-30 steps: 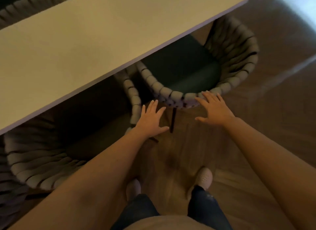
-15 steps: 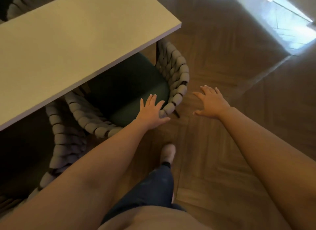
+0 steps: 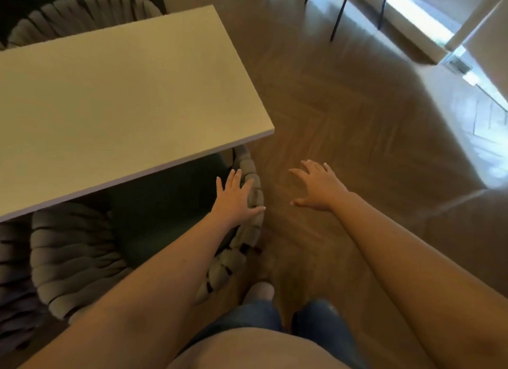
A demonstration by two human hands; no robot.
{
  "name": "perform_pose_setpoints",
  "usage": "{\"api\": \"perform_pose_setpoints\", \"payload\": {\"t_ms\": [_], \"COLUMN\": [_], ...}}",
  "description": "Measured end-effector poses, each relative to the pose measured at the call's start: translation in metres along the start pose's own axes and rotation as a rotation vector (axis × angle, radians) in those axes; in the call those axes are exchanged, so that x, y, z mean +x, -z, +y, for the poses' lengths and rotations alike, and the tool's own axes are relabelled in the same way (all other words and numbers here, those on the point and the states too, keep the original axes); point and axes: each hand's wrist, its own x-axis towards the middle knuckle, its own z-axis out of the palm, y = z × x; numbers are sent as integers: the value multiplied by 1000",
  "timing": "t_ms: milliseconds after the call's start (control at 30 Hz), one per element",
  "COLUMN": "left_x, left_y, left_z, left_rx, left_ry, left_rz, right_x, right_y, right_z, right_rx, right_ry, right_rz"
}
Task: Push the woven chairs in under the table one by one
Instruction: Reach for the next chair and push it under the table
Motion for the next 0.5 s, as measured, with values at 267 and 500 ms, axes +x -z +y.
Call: {"api": "perform_pose_setpoints", "payload": {"t_ms": [267,500], "left_x": [111,169], "left_y": [37,62], "left_z": [67,132], "left_rx": [-71,-186], "left_ry": [352,646], "left_rz": [147,179], "right_x": [106,192], "right_y": [50,116], "right_z": [118,202], "right_rx": [-97,-256], "right_ry": [236,463], "right_rz": [-12,-49]}}
